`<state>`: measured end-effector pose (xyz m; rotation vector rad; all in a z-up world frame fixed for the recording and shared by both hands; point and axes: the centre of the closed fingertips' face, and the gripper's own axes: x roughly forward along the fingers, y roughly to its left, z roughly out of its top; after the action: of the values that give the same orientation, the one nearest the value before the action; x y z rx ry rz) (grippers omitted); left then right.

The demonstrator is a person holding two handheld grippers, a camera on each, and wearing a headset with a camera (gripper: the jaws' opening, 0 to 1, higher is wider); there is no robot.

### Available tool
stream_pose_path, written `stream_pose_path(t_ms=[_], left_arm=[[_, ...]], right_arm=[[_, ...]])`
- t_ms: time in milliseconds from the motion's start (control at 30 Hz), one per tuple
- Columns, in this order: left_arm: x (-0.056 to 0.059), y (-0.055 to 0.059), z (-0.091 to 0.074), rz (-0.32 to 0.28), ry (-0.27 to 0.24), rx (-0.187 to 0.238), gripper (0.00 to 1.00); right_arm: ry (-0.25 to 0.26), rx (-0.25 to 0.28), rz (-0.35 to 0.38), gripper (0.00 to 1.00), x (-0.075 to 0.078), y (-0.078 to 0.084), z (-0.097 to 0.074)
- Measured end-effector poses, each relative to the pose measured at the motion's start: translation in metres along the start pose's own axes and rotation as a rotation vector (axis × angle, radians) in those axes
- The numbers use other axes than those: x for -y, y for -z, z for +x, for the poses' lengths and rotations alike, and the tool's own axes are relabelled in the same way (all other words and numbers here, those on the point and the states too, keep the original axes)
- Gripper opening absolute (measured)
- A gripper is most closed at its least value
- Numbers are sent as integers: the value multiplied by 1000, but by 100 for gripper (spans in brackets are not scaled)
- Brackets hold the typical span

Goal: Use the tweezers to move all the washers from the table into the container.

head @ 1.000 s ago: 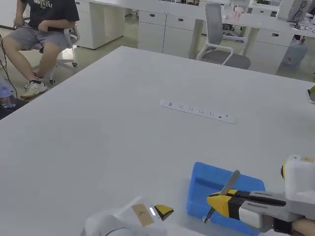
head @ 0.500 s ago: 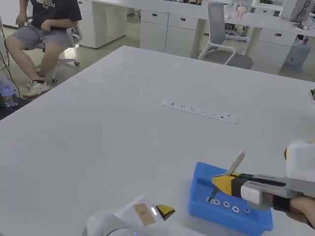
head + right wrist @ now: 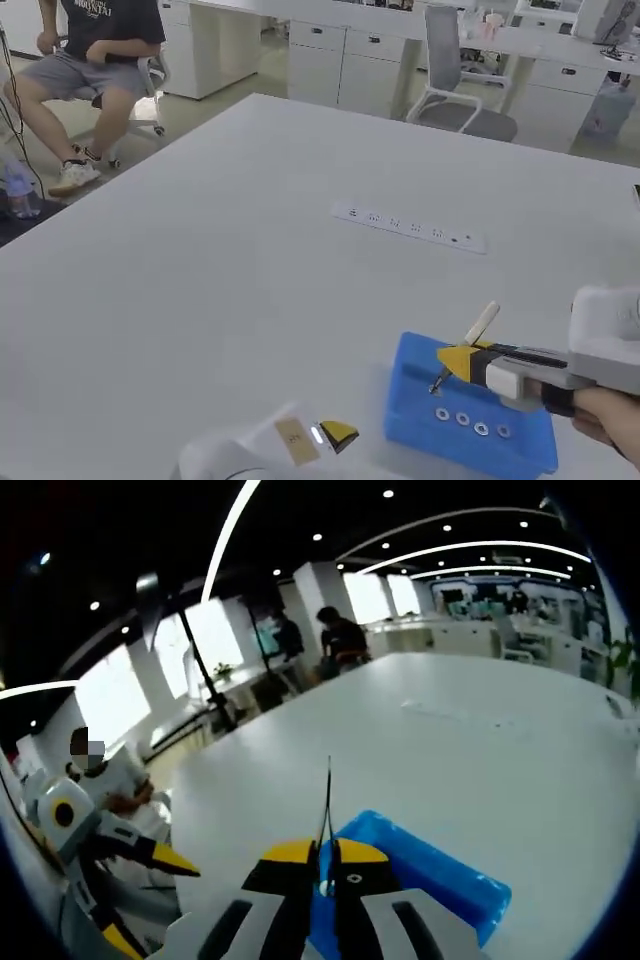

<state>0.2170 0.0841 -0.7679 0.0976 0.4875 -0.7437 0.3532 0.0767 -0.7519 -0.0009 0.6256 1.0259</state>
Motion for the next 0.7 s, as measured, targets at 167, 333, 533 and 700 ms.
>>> stream_pose_path(t_ms=[167, 333, 533, 700], left_arm=[[0, 0, 0, -1, 1, -1, 67], [0, 0, 0, 0, 2, -2, 67], [-1, 1, 0, -2, -2, 0, 67], [-2, 1, 0, -3, -3, 1, 67]], right_arm=[[23, -10, -52, 4, 8, 2, 5], [31, -24, -96, 4, 12, 7, 11], [28, -28, -190, 4, 14, 14, 19], [23, -41, -232, 4, 14, 22, 25]])
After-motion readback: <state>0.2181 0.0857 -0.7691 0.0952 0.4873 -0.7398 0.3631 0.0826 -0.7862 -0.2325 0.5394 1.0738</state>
